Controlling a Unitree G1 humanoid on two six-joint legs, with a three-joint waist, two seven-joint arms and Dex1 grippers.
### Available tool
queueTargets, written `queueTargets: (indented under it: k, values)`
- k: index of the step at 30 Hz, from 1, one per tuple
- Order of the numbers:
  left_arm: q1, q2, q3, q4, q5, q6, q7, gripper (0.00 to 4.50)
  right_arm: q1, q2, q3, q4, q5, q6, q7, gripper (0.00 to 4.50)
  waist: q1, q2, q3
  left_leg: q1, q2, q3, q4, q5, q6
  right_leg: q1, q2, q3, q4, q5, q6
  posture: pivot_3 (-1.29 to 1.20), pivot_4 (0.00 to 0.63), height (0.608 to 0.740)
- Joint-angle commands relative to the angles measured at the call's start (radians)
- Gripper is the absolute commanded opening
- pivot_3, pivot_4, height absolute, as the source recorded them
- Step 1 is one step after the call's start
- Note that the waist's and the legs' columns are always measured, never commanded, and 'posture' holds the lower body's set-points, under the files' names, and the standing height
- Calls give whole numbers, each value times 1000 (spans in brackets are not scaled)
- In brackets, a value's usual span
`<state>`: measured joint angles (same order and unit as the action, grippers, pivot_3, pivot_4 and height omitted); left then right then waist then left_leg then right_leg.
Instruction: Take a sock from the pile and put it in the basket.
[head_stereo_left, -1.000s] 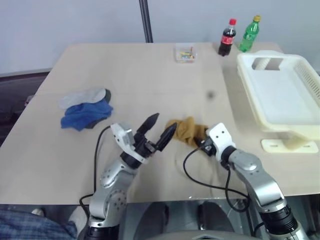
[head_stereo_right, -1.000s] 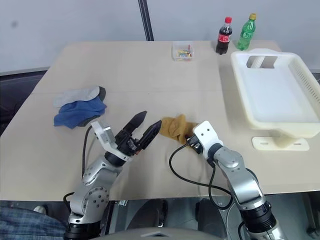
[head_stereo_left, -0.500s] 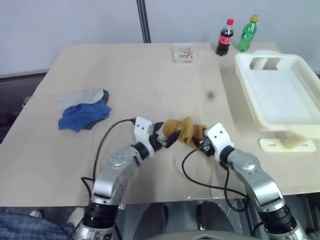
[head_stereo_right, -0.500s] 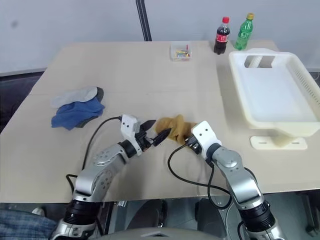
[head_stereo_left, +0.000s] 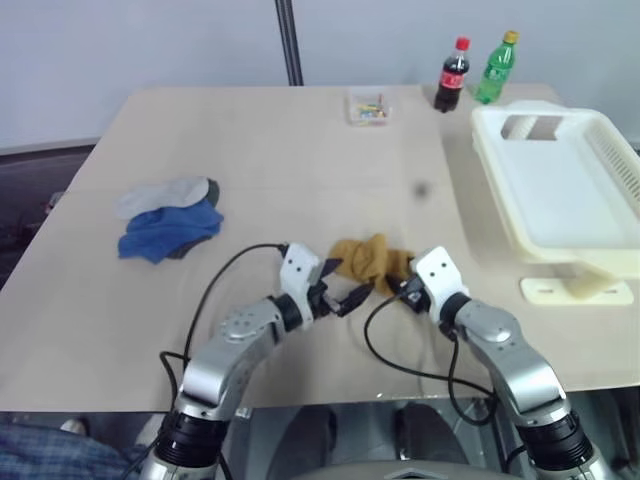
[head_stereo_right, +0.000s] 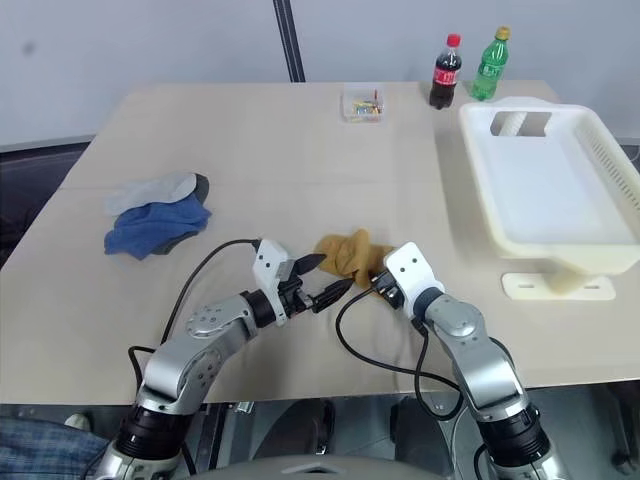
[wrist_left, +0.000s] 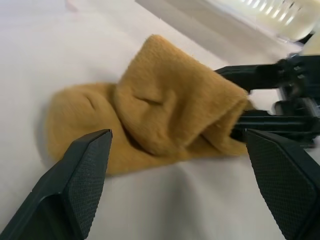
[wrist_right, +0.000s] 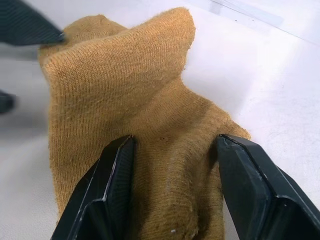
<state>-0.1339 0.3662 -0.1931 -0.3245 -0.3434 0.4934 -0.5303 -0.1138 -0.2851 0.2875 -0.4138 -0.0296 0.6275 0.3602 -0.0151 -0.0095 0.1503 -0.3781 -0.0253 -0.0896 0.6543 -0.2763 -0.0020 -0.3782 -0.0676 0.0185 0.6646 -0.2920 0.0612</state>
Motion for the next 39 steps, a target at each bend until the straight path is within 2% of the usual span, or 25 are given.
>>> queueTargets:
  k: [1,7,14,17,25,30,34,39]
  values:
    - [-18,8,-31,6,55,-55,-17,4479,21,-1,19,12,-4,21,2,2727,0,0,0,0,0,0,0,0,0,0,0,0,0,0,0,0,150,740]
    - [-50,53,-96,54,184,-142,-50,4479,22,0,22,16,-6,16,0,2727,0,0,0,0,0,0,0,0,0,0,0,0,0,0,0,0,150,740]
    - [-85,37,-80,103,260,-226,-18,4479,34,-1,24,10,-6,10,-3,2727,0,0,0,0,0,0,0,-1,2,0,0,0,0,0,0,0,150,740]
    - [-90,44,-93,108,288,-238,-26,3705,35,-3,24,10,-5,8,-4,2727,0,0,0,0,0,0,0,-1,2,0,0,0,0,0,0,0,150,740]
    - [-99,70,-98,131,380,-290,-27,81,36,-5,22,12,-1,5,-4,2727,0,0,0,0,0,0,0,-1,2,0,0,0,0,0,0,0,150,740]
    - [-124,78,-84,124,444,-406,-4,31,37,-4,21,10,3,9,-3,2727,1,0,0,0,0,0,0,-1,2,0,0,-1,0,0,0,0,150,740]
    - [-167,137,-93,128,589,-568,44,31,37,-2,20,13,5,11,-5,2727,0,0,0,0,0,0,0,0,1,0,0,0,0,0,0,0,150,740]
    - [-155,206,-109,168,701,-603,36,31,38,0,19,16,7,9,-5,2727,-1,0,0,0,0,0,0,-1,2,0,0,0,0,0,0,0,150,740]
